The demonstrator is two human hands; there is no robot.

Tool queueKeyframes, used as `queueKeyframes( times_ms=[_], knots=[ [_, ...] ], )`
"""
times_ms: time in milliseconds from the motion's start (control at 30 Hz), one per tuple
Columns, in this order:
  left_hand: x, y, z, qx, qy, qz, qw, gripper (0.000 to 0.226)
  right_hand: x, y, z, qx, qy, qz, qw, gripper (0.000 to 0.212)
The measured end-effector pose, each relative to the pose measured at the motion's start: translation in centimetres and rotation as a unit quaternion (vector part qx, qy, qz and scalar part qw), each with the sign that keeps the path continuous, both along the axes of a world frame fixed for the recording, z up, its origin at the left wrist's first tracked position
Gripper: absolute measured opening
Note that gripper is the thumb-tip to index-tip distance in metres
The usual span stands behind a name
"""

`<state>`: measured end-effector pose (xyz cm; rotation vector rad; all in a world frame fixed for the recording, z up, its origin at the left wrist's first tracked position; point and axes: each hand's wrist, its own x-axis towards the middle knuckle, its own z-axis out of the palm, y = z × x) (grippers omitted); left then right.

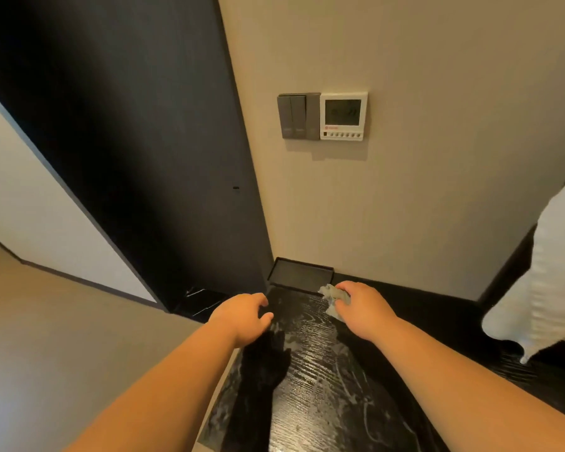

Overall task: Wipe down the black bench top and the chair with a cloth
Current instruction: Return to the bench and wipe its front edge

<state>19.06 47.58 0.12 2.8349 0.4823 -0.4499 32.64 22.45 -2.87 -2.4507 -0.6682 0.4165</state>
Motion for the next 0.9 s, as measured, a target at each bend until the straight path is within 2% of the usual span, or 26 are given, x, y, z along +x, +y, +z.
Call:
queueKeyframes(
  times_ms=[267, 533, 633, 767, 900],
  knots=[
    [5.4, 2.9, -2.1, -0.034, 0.016, -0.032, 0.999, 0.049, 3.6, 4.5, -1.6, -0.017, 0.020, -0.015, 1.000, 0.027],
    [11.9, 7.8, -4.8, -0.039, 0.024, -0.101, 0.994, 0.047, 6.9, 9.5, -2.9, -0.023, 0.032, -0.094, 0.995, 0.022],
    [14.5, 8.8, -5.2, -0.034, 0.029, -0.130, 0.990, 0.045, 8.1, 11.3, -3.5, -0.009, 0.032, -0.113, 0.993, 0.027],
    [17.2, 9.2, -5.8, -0.032, 0.022, -0.158, 0.987, 0.043, 9.1, 13.0, -4.1, -0.017, 0.039, -0.139, 0.989, 0.048],
    [18.3, 8.9, -6.4, -0.050, 0.019, -0.191, 0.980, 0.043, 8.5, 12.9, -5.2, -0.016, 0.041, -0.204, 0.978, 0.047]
  ],
)
